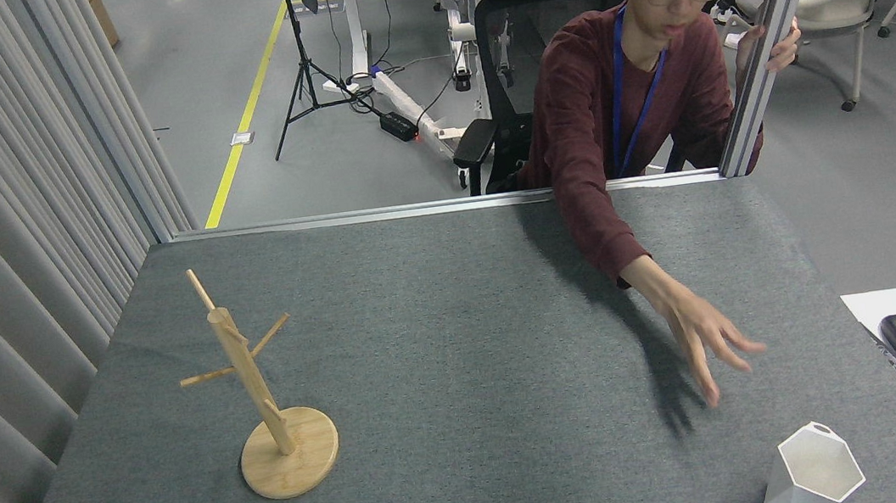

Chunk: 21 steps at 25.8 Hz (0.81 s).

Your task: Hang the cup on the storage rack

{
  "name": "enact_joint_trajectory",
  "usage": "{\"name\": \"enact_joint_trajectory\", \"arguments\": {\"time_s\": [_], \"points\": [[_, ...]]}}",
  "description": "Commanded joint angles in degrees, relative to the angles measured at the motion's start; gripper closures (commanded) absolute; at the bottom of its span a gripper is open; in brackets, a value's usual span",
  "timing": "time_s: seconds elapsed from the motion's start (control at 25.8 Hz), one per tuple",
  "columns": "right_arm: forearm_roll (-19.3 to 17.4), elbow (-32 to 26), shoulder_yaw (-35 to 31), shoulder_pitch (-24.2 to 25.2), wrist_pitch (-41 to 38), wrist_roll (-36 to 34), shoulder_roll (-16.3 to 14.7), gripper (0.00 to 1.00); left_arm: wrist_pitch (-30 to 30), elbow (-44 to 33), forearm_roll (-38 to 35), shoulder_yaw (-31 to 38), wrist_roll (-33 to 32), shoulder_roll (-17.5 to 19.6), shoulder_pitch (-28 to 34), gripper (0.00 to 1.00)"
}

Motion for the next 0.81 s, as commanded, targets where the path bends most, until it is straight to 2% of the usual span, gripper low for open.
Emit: {"name": "enact_joint_trajectory", "arguments": {"time_s": [0.0, 0.16, 0.39, 0.54, 0.78], "points": [[0.0, -0.56, 0.0, -0.14, -0.1, 0.01, 0.49, 0.02, 0.02, -0.04, -0.01, 0.09, -0.02, 0.0, 0.0, 0.01], [0.0, -1.27, 0.0, -0.14, -0.01, 0.01, 0.49, 0.02, 0.55, -0.57, 0.34, 0.44, -0.11, 0.0, 0.0, 0.01], [0.35, -0.04, 0.35, -0.49, 1.48, 0.62, 0.49, 0.02, 0.55, -0.83, 4.82, 1.15, 0.06, 0.0, 0.0, 0.01], [0.53, 2.86, 0.79, -4.62, 1.57, 0.71, 0.66, 0.02, 0.55, -0.83, 6.41, 1.15, 0.06, 0.0, 0.0, 0.01], [0.61, 5.06, 1.06, -5.23, 1.48, 0.8, 0.66, 0.02, 0.55, -0.74, 6.41, 1.23, 0.06, 0.0, 0.0, 0.01]]}}
